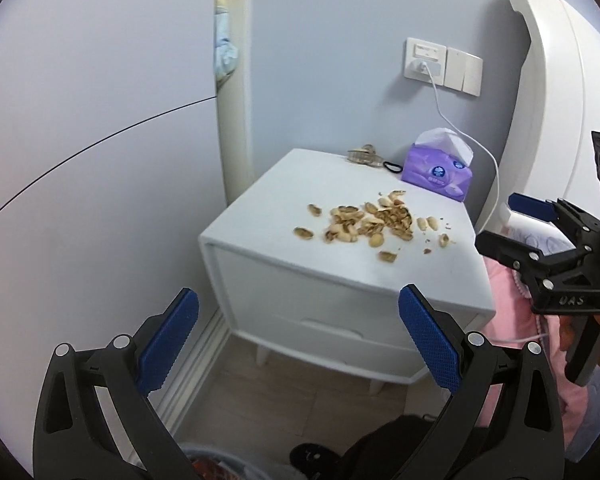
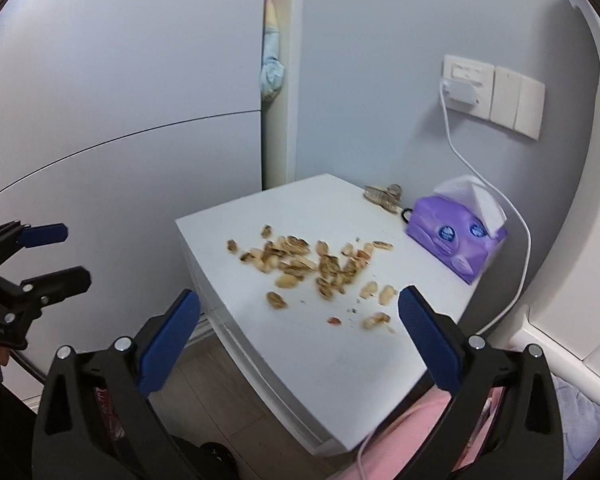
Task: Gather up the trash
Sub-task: 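Move both open tools back to the peanut shells on the cabinet, then close the left tool on a peanut shell while the right tool closes on shells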
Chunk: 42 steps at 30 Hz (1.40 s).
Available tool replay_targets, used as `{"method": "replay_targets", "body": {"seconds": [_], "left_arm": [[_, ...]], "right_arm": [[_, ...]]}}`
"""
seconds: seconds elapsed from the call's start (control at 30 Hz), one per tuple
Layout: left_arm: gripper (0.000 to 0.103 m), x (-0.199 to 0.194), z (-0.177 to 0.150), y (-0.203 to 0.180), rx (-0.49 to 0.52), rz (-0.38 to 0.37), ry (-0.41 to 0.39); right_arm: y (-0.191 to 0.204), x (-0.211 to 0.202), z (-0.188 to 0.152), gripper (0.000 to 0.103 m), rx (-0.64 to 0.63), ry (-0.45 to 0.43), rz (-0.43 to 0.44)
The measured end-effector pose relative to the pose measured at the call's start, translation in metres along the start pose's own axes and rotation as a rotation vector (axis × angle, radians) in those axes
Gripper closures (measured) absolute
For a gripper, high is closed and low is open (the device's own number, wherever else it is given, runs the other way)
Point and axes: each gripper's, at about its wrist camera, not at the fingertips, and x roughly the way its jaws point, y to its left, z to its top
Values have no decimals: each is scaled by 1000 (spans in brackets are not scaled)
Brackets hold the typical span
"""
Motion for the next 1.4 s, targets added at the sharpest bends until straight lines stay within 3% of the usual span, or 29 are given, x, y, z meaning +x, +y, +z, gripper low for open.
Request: {"method": "replay_targets", "body": {"seconds": [0.13,0.27,0.53,0.87,0.93,1.0,1.4], "left_arm": [[6,16,9,-11,0,-43,-3],[6,29,18,-19,24,-40,-23],[6,66,31,-38,69,-111,17],[6,109,46,-53,93,-126,28],[6,118,49,-50,84,-139,28],[6,125,51,-47,81,-141,29],[32,156,55,-42,116,-169,43]], "right_arm": [[-11,8,-3,6,1,29,-19],[-24,19,-5,6,30,51,-38],[-51,39,-2,6,88,70,-16],[-72,74,9,7,119,99,-49],[-71,83,11,10,120,106,-34],[-71,95,12,24,120,125,-10],[-70,138,8,26,135,203,23]]}}
